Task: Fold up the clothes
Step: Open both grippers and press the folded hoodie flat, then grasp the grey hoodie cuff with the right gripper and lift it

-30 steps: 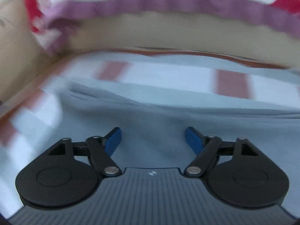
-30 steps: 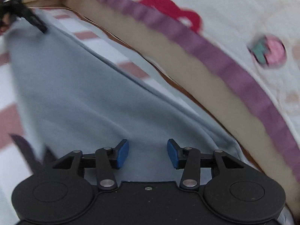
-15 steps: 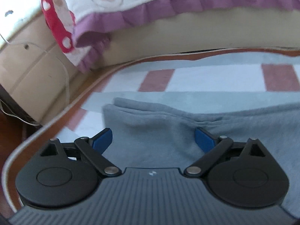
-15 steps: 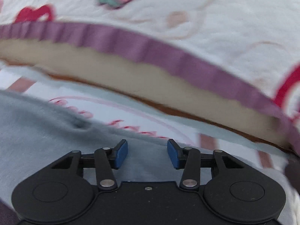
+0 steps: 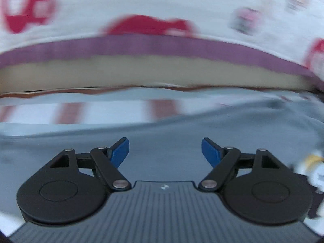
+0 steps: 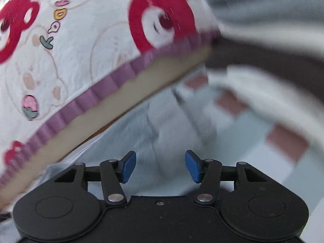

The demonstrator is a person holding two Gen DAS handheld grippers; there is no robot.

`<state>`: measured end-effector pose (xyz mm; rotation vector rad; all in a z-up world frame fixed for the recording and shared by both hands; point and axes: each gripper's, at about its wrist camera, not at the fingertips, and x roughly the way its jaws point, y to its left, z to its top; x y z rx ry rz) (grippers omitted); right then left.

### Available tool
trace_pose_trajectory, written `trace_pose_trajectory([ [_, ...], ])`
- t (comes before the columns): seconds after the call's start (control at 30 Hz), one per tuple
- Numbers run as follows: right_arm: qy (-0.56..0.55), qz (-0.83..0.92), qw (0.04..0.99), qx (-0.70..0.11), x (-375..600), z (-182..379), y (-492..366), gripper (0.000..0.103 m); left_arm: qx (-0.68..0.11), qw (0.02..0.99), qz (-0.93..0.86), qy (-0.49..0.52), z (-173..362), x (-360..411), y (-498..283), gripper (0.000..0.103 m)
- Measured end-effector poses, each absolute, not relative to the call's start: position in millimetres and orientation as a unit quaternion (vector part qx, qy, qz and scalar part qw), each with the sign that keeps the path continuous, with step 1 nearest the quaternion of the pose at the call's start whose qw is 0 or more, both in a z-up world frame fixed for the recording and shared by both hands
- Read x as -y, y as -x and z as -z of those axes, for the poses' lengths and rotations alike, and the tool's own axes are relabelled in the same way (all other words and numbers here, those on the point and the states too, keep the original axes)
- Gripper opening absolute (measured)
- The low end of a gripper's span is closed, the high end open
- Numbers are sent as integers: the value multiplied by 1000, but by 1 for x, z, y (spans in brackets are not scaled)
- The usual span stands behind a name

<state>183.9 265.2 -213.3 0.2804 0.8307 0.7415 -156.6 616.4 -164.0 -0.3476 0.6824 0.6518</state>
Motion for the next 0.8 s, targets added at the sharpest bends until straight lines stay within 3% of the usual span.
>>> trace_pose_trajectory([
  [0.2, -234, -329, 803, -438, -266, 257, -185, 62, -342, 890, -254, 164, 189, -570, 110, 79],
  [0.23, -237, -324, 811, -425, -270, 257, -189, 58, -348, 888, -252, 164, 194, -565, 105, 79],
  [0.27, -230, -329, 821, -406, -274, 253, -192, 37, -352, 887, -252, 162, 198, -561, 102, 79],
  [0.33, -192, -335, 847, -365, -288, 238, -199, 32, -359, 883, -261, 151, 201, -558, 101, 79],
  [0.47, -79, -327, 880, -336, -335, 213, -215, 32, -365, 878, -271, 147, 204, -563, 103, 79],
  [0.53, -37, -314, 878, -359, -358, 213, -229, 35, -367, 876, -275, 148, 206, -567, 104, 80],
  [0.6, -9, -299, 879, -372, -369, 212, -235, 55, -370, 874, -279, 148, 207, -570, 106, 80],
  [0.63, 0, -291, 880, -374, -369, 210, -235, 58, -371, 872, -282, 148, 208, -572, 107, 80],
  [0.8, -161, -286, 840, -432, -315, 229, -230, 71, -371, 870, -288, 150, 211, -578, 108, 81],
])
